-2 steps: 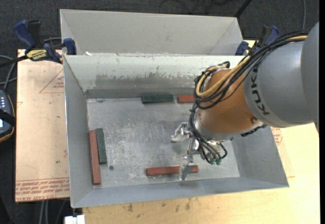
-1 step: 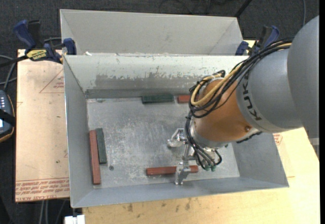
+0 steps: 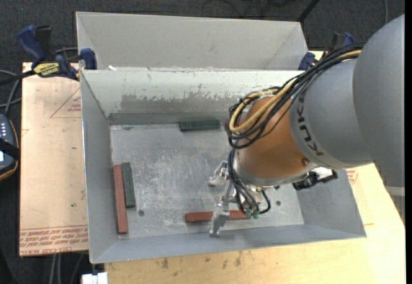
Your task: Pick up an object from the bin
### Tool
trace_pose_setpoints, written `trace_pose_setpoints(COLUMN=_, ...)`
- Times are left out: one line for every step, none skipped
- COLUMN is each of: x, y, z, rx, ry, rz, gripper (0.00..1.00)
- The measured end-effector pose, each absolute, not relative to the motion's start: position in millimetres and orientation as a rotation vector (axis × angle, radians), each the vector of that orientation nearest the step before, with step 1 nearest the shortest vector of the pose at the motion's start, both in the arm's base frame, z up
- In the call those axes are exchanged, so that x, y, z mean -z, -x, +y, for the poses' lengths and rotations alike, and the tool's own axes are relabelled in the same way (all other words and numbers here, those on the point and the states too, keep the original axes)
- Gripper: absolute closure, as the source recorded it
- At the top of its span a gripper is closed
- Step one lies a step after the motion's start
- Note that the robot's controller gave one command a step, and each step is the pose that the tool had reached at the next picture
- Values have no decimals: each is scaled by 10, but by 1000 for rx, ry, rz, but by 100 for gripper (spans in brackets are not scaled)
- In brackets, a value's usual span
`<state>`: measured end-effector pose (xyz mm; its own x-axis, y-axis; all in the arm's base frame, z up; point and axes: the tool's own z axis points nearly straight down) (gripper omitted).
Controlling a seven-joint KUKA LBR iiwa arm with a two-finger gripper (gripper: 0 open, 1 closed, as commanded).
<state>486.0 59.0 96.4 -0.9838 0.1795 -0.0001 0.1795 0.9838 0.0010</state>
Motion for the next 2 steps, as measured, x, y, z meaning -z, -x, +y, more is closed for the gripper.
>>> trace_pose_setpoints(x=-843, y=-4899, z=463, rx=-1, ry=-81, rz=3141, gripper=0)
trace_pose_setpoints(x=-767, y=-4920, z=895, rx=-5, ry=-216, rz=3116, gripper=100)
